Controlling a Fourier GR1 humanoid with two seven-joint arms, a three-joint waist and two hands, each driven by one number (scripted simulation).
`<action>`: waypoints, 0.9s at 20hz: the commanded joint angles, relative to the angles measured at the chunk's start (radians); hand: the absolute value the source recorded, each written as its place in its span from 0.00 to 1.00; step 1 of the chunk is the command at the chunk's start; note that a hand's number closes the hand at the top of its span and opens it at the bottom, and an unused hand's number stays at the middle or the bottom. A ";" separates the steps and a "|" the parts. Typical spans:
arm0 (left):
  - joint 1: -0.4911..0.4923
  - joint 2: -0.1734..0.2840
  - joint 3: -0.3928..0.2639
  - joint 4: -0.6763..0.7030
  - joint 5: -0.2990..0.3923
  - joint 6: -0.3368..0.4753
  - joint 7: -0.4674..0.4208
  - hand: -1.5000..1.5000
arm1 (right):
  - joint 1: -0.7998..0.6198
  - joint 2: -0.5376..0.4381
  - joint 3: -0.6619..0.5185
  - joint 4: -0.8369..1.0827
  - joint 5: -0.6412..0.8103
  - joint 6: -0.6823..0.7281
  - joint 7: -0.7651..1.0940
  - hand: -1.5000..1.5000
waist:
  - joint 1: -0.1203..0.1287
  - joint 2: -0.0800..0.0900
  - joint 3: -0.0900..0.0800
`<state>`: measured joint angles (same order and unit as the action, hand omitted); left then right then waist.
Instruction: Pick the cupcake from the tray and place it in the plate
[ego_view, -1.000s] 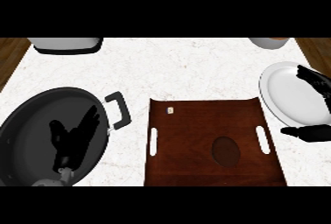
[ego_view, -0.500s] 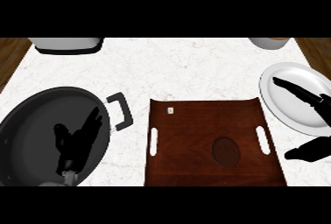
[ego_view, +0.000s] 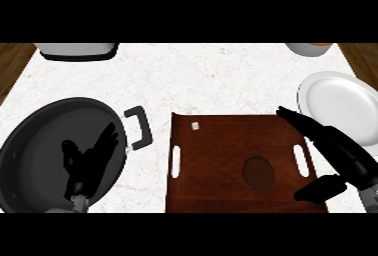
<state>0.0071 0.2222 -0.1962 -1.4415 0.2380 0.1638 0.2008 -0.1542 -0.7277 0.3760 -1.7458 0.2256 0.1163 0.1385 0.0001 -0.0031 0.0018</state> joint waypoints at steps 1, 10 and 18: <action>-0.002 -0.015 0.011 0.011 -0.017 -0.015 -0.006 0.50 | 0.000 0.071 0.031 -0.055 0.099 0.033 0.128 0.00 | 0.000 0.002 -0.002; 0.026 -0.036 0.016 -0.098 -0.033 -0.019 0.086 0.50 | 0.085 0.177 0.028 -0.064 0.169 0.107 0.114 0.00 | 0.000 0.002 -0.002; 0.080 -0.058 0.039 -0.039 -0.063 -0.063 -0.013 0.50 | 0.104 0.251 0.057 0.017 0.376 0.092 0.118 0.00 | 0.002 0.002 -0.002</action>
<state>0.0182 0.1800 -0.1407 -1.4457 0.1897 0.1068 0.2025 -0.0657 -0.4951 0.4298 -1.7389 0.5270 0.2091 0.2360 0.0008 -0.0029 0.0033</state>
